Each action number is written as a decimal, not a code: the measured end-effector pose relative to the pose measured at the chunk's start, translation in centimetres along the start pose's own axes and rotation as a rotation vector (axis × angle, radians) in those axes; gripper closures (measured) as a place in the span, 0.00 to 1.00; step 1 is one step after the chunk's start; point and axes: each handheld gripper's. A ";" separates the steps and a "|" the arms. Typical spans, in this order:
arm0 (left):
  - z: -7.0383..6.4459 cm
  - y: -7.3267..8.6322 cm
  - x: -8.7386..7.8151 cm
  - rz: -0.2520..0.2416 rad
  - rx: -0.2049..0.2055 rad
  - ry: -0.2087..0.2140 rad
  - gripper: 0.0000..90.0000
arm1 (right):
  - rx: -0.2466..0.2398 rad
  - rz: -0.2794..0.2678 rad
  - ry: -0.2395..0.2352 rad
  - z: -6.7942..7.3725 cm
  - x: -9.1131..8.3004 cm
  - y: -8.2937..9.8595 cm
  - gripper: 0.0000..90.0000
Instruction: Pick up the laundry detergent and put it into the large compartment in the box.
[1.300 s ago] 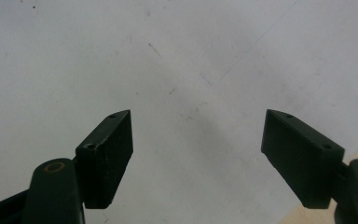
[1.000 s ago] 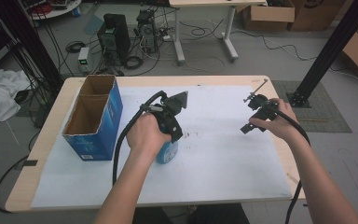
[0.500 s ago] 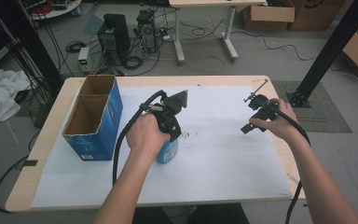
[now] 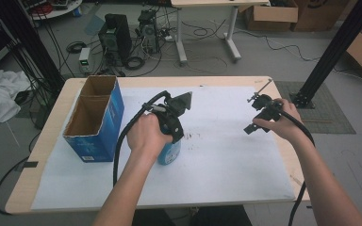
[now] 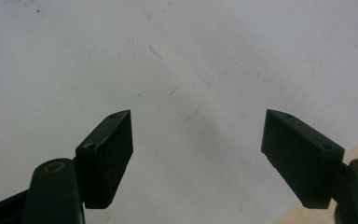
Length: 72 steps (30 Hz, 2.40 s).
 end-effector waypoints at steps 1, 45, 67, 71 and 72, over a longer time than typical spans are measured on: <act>0.0 -0.1 -0.2 0.004 0.006 -0.001 0.42 | 0.000 0.000 0.000 0.0 0.0 0.0 0.28; 11.6 10.6 -19.5 -0.080 -0.575 -0.104 0.42 | -0.005 -0.012 0.011 0.2 -1.1 -0.8 0.28; 14.7 16.8 -17.6 -0.074 -0.713 -0.143 0.42 | 0.022 -0.018 0.025 -0.7 -1.8 -0.2 0.28; 15.1 17.2 -15.9 -0.060 -0.725 -0.123 0.42 | 0.018 -0.017 0.025 -0.8 -1.7 -0.1 0.28; 15.2 17.3 -15.3 -0.054 -0.726 -0.120 0.42 | 0.016 -0.017 0.022 -0.8 -1.7 -0.1 0.28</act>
Point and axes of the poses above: each handheld gripper's, and its own axes: x roughly forward along the jaws, y roughly out of its underside, z roughly to its left, and after that the axes turned 15 degrees about x, right-handed
